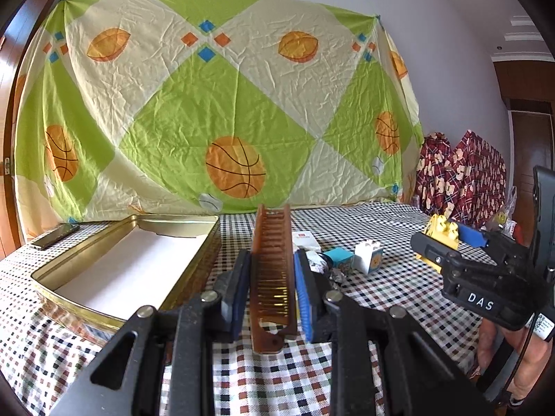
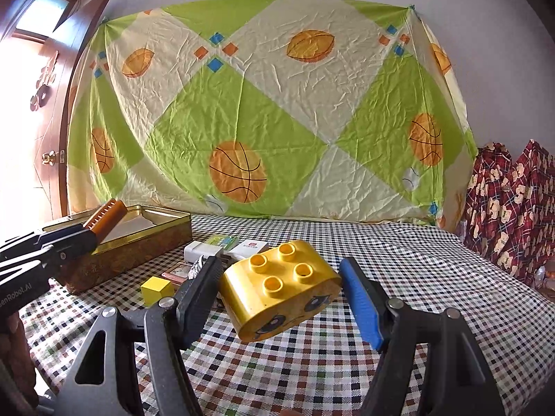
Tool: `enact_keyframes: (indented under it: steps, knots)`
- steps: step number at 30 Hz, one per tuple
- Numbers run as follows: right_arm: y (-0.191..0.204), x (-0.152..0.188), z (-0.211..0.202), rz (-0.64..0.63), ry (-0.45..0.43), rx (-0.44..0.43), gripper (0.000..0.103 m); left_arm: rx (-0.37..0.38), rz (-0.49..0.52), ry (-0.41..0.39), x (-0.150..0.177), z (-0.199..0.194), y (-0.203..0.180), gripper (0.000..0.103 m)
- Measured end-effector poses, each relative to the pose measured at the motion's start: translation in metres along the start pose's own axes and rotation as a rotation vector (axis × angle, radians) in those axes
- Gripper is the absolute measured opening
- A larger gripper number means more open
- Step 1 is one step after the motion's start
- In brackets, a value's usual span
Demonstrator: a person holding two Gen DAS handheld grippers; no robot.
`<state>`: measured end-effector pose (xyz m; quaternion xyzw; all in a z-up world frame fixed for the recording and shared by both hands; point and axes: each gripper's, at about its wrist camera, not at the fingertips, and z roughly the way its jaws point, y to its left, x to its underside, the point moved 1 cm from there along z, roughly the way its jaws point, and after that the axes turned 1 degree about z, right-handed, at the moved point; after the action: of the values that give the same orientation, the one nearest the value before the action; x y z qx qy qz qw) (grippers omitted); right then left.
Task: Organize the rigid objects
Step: 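Lift the comb toward the gold tin with the left tool while the right tool carries the yellow brick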
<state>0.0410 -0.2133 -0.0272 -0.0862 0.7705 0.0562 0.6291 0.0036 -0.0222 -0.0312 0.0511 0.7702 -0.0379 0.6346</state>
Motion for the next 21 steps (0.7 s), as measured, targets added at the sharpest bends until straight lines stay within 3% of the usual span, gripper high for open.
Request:
enact_keyframes:
  steps: [3, 21]
  knots:
    - [0.0, -0.001, 0.002, 0.021, 0.003, -0.006, 0.072, -0.048, 0.016, -0.032, -0.004, -0.004, 0.006, 0.024]
    - [0.047, -0.004, 0.019, -0.024, 0.051, -0.062, 0.072, -0.128, -0.103, -0.019, -0.007, -0.001, 0.069, 0.024]
